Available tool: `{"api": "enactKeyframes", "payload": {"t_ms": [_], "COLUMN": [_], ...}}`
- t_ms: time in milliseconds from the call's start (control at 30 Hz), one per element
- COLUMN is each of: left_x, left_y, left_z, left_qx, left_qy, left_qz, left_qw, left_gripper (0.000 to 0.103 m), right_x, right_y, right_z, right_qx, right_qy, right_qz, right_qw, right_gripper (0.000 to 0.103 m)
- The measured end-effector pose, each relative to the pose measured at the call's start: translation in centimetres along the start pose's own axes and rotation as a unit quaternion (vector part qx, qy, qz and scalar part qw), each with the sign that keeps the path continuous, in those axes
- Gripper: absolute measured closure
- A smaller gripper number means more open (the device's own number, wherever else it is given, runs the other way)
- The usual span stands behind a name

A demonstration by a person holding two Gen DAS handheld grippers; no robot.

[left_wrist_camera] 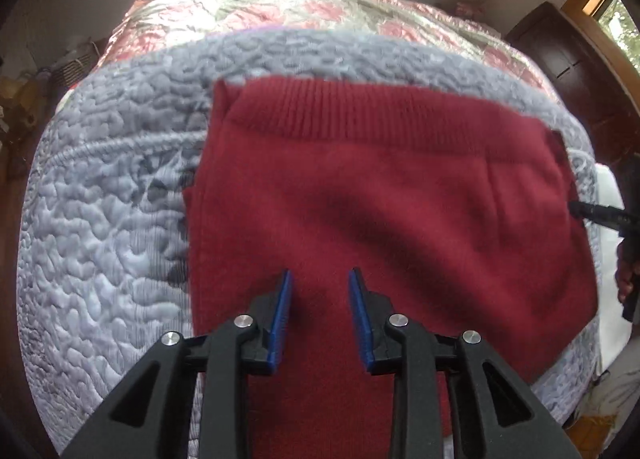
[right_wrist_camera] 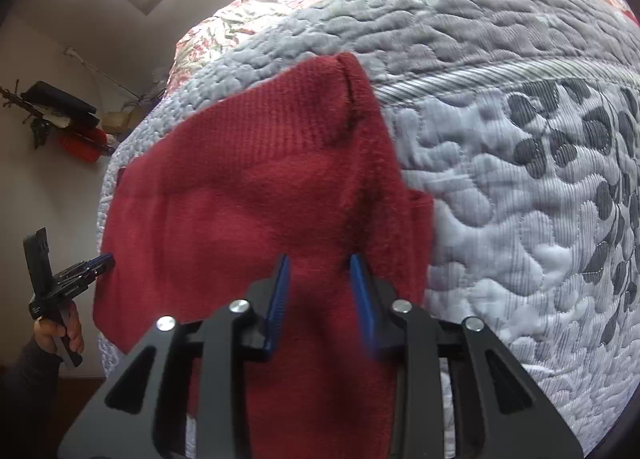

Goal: Fold small clothes

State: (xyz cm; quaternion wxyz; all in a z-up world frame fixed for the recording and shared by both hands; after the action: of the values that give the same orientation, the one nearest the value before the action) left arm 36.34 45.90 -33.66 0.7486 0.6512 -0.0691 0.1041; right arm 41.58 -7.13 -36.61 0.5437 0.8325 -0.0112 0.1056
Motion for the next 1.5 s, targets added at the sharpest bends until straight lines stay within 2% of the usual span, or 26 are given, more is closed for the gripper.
{"api": "enactKeyframes", "payload": {"t_ms": [67,100,167,200,267,400,533,600,633,667,767,833,867,900,1000,1067,1133,1200,1267,1300,1333,1367,1400,1433,1467,1500], "left_x": [-0.9,-1.2,-1.4,-1.6,-1.8,-3.5,-6.1,-7.4,-7.9,-8.5,-9.6,-9.5,-9.5,-9.5,-10.2,-11.1,-12.2,-13.0,-13.2,-13.2,-13.0,-12.7,-12.5,-12.0,-11.3,-10.5], "left_y": [-0.9,-1.0,-0.7,-0.2,1.4,5.4,3.8,1.9,1.2,0.6,-0.3,0.7,1.7,2.8,4.4,3.5,1.8,0.9,1.2,1.8,2.7,3.6,4.6,5.5,6.1,6.8], "left_z": [-1.4,-2.0,-3.1,-3.4,-3.0,-0.5,1.0,-0.1,-0.7,-1.3,-1.7,-1.3,-1.2,-0.9,-0.1,-0.1,-0.6,-1.8,-2.5,-2.7,-3.0,-3.6,-4.2,-5.1,-6.4,-7.6], "left_qx": [0.003,0.002,-0.005,-0.008,-0.009,-0.059,-0.062,-0.037,-0.029,-0.027,-0.02,-0.02,-0.024,-0.032,-0.062,-0.056,-0.049,-0.065,-0.083,-0.095,-0.107,-0.118,-0.124,-0.125,-0.126,-0.129], "left_qy": [0.01,0.02,0.038,0.047,0.048,0.034,0.03,0.043,0.051,0.059,0.053,0.059,0.062,0.066,0.073,0.074,0.089,0.111,0.129,0.139,0.144,0.147,0.151,0.157,0.163,0.173], "left_qz": [-0.002,-0.001,-0.001,-0.002,0.006,0.036,-0.004,-0.026,-0.035,-0.042,-0.048,-0.04,-0.029,-0.016,-0.008,-0.026,-0.05,-0.056,-0.058,-0.058,-0.057,-0.053,-0.049,-0.044,-0.039,-0.033], "left_qw": [0.9999,0.9998,0.9993,0.9989,0.9988,0.9971,0.9976,0.9981,0.9977,0.997,0.9972,0.9972,0.9973,0.9972,0.9953,0.9953,0.9936,0.9902,0.9864,0.9841,0.9821,0.9806,0.9795,0.9788,0.9777,0.9759], "left_gripper": [0.079,0.08,0.083,0.084,0.086,0.084,0.084,0.084,0.086,0.093,0.099,0.099,0.094,0.091,0.085,0.085,0.086,0.088,0.089,0.089,0.08,0.07,0.061,0.046,0.04,0.04], "right_x": [-0.1,-0.1,-0.2,-0.3,-1.1,-4.5,-8.0,-9.2,-9.6,-9.9,-9.9,-9.6,-9.6,-9.7,-11.1,-12.7,-14.1,-15.0,-15.0,-14.9,-14.9,-14.8,-14.8,-15.0,-15.3,-15.8], "right_y": [0.0,0.1,0.7,1.3,3.0,4.9,2.3,1.1,0.7,0.4,0.6,1.9,3.0,4.2,5.5,4.6,2.9,2.2,2.7,3.3,4.1,5.0,5.9,6.8,7.6,8.1], "right_z": [1.4,1.9,1.8,1.6,0.4,-2.2,-1.2,0.5,1.4,2.2,2.2,1.2,0.9,0.5,0.3,0.9,2.1,3.5,4.1,3.9,3.0,1.9,0.4,-1.6,-3.9,-6.3], "right_qx": [-0.003,0.001,0.002,0.004,0.019,0.058,0.052,0.025,0.016,0.023,0.018,0.018,0.022,0.025,0.057,0.061,0.05,0.039,0.025,0.011,-0.006,-0.025,-0.05,-0.073,-0.096,-0.122], "right_qy": [-0.011,-0.019,-0.023,-0.024,-0.022,-0.015,-0.031,-0.039,-0.042,-0.051,-0.038,-0.036,-0.039,-0.039,-0.057,-0.067,-0.081,-0.099,-0.113,-0.112,-0.1,-0.083,-0.06,-0.029,0.006,0.042], "right_qz": [0.005,0.004,0.004,0.006,0.014,0.011,-0.033,-0.039,-0.039,-0.037,-0.035,-0.031,-0.019,-0.006,-0.011,-0.033,-0.06,-0.058,-0.048,-0.043,-0.034,-0.022,-0.01,0.002,0.015,0.025], "right_qw": [1.0,1.0,1.0,1.0,0.999,0.998,0.998,0.998,0.998,0.998,0.998,0.999,0.999,0.999,0.997,0.995,0.994,0.993,0.992,0.993,0.994,0.996,0.997,0.997,0.995,0.991], "right_gripper": [0.094,0.094,0.089,0.08,0.073,0.068,0.068,0.095,0.103,0.103,0.103,0.095,0.079,0.071,0.071,0.071,0.078,0.102,0.102,0.094,0.089,0.073,0.068,0.065,0.064,0.054]}}
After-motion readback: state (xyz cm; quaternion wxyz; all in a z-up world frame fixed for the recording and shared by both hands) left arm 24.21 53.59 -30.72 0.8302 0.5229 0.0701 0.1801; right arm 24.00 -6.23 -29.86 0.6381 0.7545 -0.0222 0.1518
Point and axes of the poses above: each gripper's, at about its wrist camera, not at the fingertips, and y roughly against the way its jaws point, z to its right, x to its top, the point moved 1 cm from there along -y, roughly the way its jaws point, and after that the axes turned 4 degrees about -z, right-handed, at the moved point
